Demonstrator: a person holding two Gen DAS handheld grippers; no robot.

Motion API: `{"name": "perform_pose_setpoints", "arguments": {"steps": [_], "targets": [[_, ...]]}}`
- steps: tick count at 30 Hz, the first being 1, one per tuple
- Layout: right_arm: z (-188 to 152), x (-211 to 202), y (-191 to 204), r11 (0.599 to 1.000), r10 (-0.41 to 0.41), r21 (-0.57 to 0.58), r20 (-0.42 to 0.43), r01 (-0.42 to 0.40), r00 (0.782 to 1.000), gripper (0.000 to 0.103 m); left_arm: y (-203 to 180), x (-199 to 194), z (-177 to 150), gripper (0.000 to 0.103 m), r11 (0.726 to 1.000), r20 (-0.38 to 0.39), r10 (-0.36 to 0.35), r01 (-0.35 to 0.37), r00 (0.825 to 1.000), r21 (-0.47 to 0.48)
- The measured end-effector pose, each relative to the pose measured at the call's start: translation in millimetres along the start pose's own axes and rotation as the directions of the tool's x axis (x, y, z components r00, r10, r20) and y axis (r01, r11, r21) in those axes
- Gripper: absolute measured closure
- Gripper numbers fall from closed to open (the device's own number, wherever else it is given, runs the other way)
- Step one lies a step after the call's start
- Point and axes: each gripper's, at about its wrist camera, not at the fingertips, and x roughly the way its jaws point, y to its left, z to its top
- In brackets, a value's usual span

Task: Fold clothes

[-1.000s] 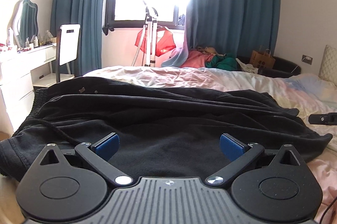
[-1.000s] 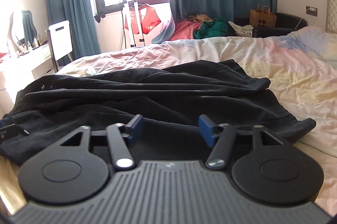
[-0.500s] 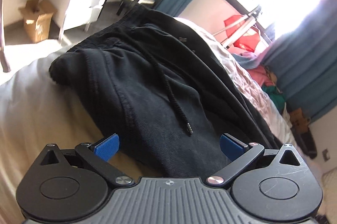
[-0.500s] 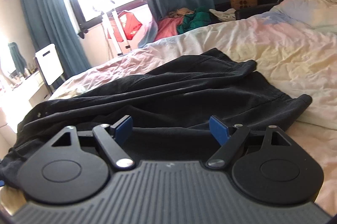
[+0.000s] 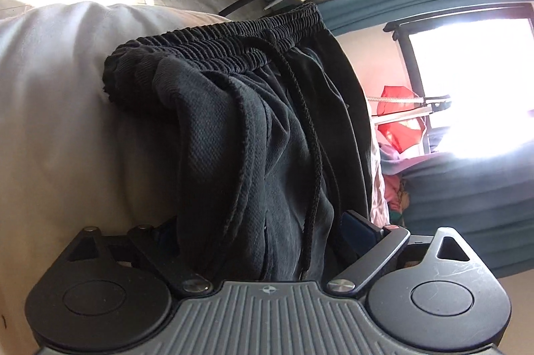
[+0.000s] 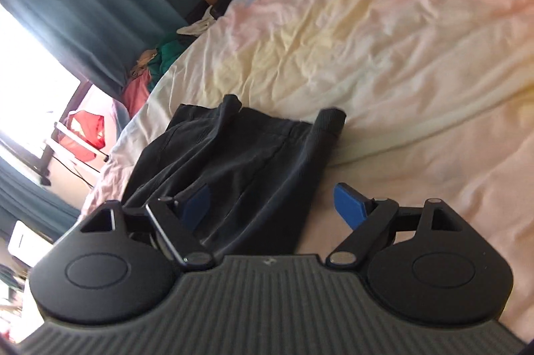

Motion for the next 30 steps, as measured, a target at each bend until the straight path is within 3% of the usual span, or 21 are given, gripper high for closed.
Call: {"name": "perform_pose_setpoints", "arguments": {"steps": [2,4,6,8,10,12,14,16,19,25,30], "targets": [[0.3,14.4,-9.3,0.996,0.012,0.091,-0.029,-0.009,1.000,0.019,6.4,1.6,2.3,0.023,0.999,0.000,-0.020,0.020,1.000,-0.029],[-0.6,31.1,-15.0,0.985,0.013,0.172,-0.052,-0.004,0.999,0.020,13.6,1.5,3.2,0.033,0.998,0.004,-0.028,0.028,1.000,-0.060],[-1.8,46.0,-16.2,0.979,0.002,0.202,-0.074,0.013,0.997,0.020,19.9,0.6,3.1,0.040,0.995,0.009,-0.038,0.038,0.999,-0.094],[-2.6,59.4,-15.0,0.979,-0.014,0.202,-0.089,0.032,0.996,0.026,25.1,-1.8,5.3,0.044,0.991,0.027,-0.056,0.059,0.998,-0.118],[-1.3,67.5,-11.9,0.986,-0.027,0.160,-0.076,0.039,0.997,0.038,27.3,-4.4,7.4,0.057,0.991,0.041,-0.061,0.065,0.997,-0.120],[-0.9,71.2,-11.5,0.990,-0.020,0.139,-0.054,0.027,0.998,0.084,30.4,-5.9,9.2,0.064,0.989,0.049,-0.071,0.077,0.996,-0.128],[-0.6,70.1,-12.4,0.990,-0.015,0.137,-0.036,0.020,0.999,0.093,34.0,-6.8,8.2,0.068,0.982,0.046,-0.108,0.114,0.993,-0.153],[0.7,64.5,-12.6,0.990,-0.005,0.144,-0.013,0.007,1.000,0.095,36.3,-11.9,8.7,0.086,0.981,0.055,-0.117,0.124,0.992,-0.147],[4.2,52.2,-8.4,0.992,0.011,0.122,0.022,-0.014,1.000,0.096,30.7,-20.4,4.8,0.094,0.986,0.063,-0.114,0.120,0.992,-0.114],[12.9,18.5,5.6,0.997,0.045,0.062,0.087,-0.050,0.995,0.096,-2.8,-49.8,-4.8,0.097,0.991,0.120,-0.132,0.134,0.984,-0.007],[40.2,11.2,36.7,0.996,0.067,0.043,0.115,-0.072,0.991,0.096,-70.5,-57.6,1.3,0.098,0.985,0.160,-0.168,0.158,0.973,0.073]]}}
